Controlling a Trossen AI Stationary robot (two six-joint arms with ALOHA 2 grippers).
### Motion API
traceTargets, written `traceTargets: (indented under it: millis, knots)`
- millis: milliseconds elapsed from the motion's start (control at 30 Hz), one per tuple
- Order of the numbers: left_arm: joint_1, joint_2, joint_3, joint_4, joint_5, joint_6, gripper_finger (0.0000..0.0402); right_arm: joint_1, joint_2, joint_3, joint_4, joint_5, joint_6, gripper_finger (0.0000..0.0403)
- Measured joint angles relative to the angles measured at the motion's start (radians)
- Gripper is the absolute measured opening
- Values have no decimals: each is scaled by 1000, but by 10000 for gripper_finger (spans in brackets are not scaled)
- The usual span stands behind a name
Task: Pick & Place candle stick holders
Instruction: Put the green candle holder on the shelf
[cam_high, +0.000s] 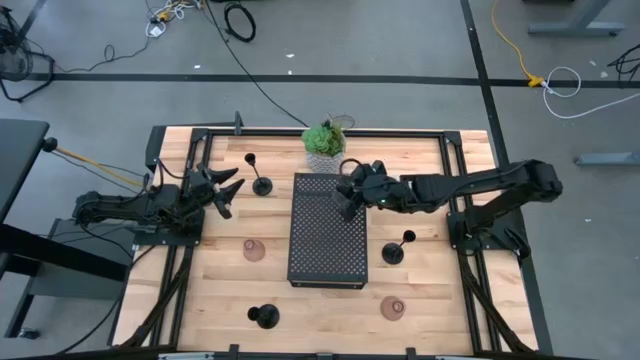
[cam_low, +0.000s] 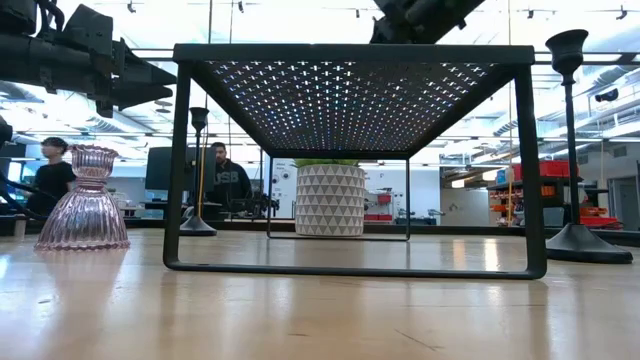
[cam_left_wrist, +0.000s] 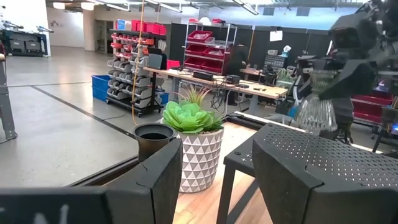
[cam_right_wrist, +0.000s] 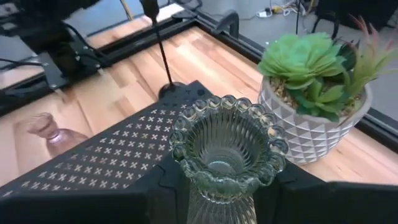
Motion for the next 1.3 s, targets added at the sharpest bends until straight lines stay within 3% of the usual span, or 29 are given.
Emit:
traceTargets:
  millis: [700,767,900,1000,1133,1300]
  knots:
    - [0,0,0,-4,18,1,197,-18,53,27,-135,-27,89,109]
    - [0,0,0,-5,18,1,197,-18,52,27,-136,-33,95,131]
    - [0,0,0,-6,18,1,197,-18,53,27,-158,-42,117,227]
    - [0,0,0,-6,18,1,197,-18,53,27,-168,-35,125,274]
    - [0,0,0,-6,18,1,197,-18,51,27,-168,-35,132,293]
    - [0,0,0,-6,18,0,197,-18,9,26,-170,-31,131,279]
